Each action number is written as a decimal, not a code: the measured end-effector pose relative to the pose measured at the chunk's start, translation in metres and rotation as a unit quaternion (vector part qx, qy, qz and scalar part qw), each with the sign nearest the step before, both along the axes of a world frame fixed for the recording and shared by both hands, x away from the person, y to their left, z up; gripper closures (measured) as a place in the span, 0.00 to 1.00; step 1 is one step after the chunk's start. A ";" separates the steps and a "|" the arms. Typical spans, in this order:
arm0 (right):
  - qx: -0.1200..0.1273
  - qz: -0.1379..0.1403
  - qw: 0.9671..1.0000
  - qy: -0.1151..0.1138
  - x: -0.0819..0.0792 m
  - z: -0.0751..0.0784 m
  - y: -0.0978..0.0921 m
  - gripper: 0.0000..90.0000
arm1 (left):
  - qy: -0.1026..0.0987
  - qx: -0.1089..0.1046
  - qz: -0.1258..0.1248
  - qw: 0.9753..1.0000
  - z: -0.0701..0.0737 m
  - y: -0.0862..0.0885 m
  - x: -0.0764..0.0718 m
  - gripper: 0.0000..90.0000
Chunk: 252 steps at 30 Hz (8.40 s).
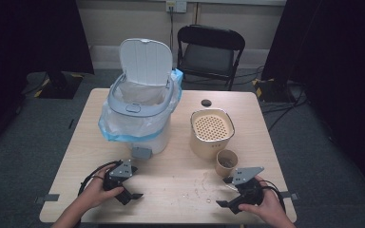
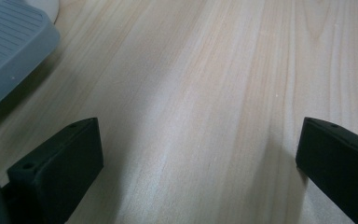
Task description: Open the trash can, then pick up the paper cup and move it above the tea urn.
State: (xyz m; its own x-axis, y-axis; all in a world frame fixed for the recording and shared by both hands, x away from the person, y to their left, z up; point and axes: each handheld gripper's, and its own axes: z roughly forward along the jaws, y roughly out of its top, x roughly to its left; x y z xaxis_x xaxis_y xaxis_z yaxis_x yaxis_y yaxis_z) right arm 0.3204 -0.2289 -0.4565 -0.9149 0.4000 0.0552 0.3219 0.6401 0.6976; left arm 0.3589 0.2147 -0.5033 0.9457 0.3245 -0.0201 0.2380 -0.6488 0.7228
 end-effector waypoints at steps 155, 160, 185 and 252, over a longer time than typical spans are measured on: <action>0.052 -0.195 0.977 -0.065 0.072 -0.008 -0.071 0.40 | 0.001 0.004 -0.014 1.000 0.001 0.001 -0.004 0.00; 0.053 -0.202 0.976 -0.067 0.076 -0.004 -0.072 0.41 | 0.001 0.004 -0.014 1.000 0.001 0.001 -0.004 0.00; 0.043 -0.232 0.969 -0.079 0.104 0.021 -0.088 0.41 | 0.001 0.004 -0.018 1.000 0.000 0.002 -0.003 0.00; -0.018 -0.203 0.955 -0.215 0.200 0.085 -0.049 0.42 | 0.001 0.004 -0.018 1.000 0.000 0.002 -0.003 0.00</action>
